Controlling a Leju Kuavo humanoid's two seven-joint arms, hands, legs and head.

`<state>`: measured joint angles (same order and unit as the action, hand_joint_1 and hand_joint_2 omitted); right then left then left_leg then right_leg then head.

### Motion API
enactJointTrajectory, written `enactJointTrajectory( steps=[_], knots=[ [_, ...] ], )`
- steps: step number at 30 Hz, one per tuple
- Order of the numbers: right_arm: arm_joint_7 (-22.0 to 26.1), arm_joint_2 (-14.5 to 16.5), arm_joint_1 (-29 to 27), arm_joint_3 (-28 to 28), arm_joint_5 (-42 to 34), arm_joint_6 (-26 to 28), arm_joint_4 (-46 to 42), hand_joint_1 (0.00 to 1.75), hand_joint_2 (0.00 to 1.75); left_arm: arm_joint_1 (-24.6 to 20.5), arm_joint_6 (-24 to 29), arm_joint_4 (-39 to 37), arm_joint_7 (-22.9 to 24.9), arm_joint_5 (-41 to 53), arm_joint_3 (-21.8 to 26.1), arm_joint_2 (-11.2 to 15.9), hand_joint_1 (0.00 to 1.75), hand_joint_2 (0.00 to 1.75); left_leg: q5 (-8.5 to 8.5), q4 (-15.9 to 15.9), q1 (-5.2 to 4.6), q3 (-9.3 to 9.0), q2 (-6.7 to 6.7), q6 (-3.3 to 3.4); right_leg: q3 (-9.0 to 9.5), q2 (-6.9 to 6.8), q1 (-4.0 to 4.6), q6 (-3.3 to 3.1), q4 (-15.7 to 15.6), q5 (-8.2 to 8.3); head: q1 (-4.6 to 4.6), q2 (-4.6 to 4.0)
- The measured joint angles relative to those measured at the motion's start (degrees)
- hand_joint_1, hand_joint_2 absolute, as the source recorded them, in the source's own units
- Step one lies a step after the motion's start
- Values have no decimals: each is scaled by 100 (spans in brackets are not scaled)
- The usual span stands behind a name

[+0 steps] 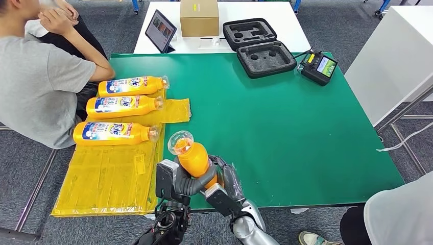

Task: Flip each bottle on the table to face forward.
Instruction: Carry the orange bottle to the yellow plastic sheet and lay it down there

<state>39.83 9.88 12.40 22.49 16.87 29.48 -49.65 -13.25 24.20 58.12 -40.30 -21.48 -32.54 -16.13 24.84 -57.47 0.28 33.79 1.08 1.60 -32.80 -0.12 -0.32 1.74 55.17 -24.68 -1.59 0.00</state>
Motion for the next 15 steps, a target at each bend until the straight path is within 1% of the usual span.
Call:
enactJointTrajectory(
  steps=[2,3,4,5,6,7,8,9,10,11,12,15],
  knots=[
    [-1,-7,3,21,-8,1,9,163,175,-7,0,-28,0,-9,-2,0,0,175,0,0,0,1,0,0,0,0,0,0,0,0,0,0],
    [-1,-9,5,31,-12,1,13,158,175,-9,0,-40,0,-12,-3,0,29,175,0,0,0,1,0,0,0,0,0,0,0,0,0,0],
    [-1,-11,5,40,-15,1,16,152,175,-11,0,-51,0,-14,-3,0,67,175,0,0,0,1,0,0,-1,0,0,0,0,0,0,0],
    [-1,-14,7,48,-19,1,20,143,175,-13,0,-61,0,-14,-4,0,111,175,0,0,0,2,0,0,-1,0,0,0,0,0,0,0],
    [-1,-16,8,55,-28,1,23,130,175,-14,0,-68,0,-14,-5,0,154,175,0,0,0,2,0,0,-1,0,0,0,0,0,0,0],
    [-1,-19,11,64,-45,-1,25,113,175,-15,-1,-71,0,-15,-7,0,169,175,0,0,0,2,0,0,-1,0,0,0,0,0,1,0],
    [-1,-20,15,78,-71,-4,27,82,175,-17,-5,-73,0,-20,-12,0,175,175,0,0,0,3,0,0,-2,0,0,0,0,0,0,0],
    [-1,-24,19,93,-105,-7,27,50,175,-20,-13,-77,0,-25,-17,0,175,175,0,0,0,3,0,0,-2,0,0,0,0,0,0,0],
    [-1,-28,22,110,-138,-9,27,23,175,-26,-27,-84,-1,-30,-24,0,175,175,0,0,0,3,0,0,-2,0,0,0,0,0,1,0],
    [-1,-32,23,127,-167,-10,27,4,175,-35,-43,-93,-2,-34,-31,0,175,175,0,0,0,3,-1,0,-2,0,0,0,0,0,1,0],
    [-1,-36,23,144,-191,-12,27,0,175,-49,-64,-102,-3,-36,-39,0,175,175,0,0,0,4,-1,0,-2,0,0,0,0,0,1,0],
    [4,-37,33,196,-298,-57,26,0,175,-95,-104,-116,1,-36,-76,1,175,175,0,0,0,5,0,0,-3,0,0,0,0,0,-2,0]
  ],
)
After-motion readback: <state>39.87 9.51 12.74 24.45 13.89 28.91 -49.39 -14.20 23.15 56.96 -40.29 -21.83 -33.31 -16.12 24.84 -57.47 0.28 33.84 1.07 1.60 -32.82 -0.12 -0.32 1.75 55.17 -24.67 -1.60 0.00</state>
